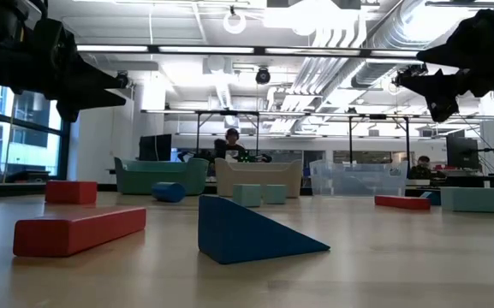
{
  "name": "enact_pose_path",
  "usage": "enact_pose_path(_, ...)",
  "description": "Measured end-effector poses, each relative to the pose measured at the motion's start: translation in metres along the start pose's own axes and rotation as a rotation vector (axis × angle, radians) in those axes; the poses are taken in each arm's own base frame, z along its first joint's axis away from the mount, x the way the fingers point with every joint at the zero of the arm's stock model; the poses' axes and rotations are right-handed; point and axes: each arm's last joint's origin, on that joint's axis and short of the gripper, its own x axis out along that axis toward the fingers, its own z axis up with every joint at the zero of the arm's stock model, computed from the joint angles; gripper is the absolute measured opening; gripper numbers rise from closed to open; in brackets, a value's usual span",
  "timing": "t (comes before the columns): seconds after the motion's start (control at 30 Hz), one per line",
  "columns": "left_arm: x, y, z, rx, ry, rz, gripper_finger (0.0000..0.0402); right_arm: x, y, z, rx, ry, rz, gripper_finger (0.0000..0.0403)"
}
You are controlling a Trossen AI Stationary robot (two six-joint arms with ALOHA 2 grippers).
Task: Sort & place blocks by color
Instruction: Put the light blue block into the transparent bin
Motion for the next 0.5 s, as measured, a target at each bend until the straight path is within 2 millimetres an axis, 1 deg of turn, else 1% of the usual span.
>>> enact_pose_path(0.3,0.000,0.000,0.000,0.000,0.000,0.000,0.0147,0.000,0.002,0.006,0.024,-0.048,0.019,0.0213)
enact_pose_path(0.5,0.000,0.000,0.000,0.000,0.000,0.000,0.0147,-0.005,0.009,0.024,0.011,-0.080,0.031,0.0213)
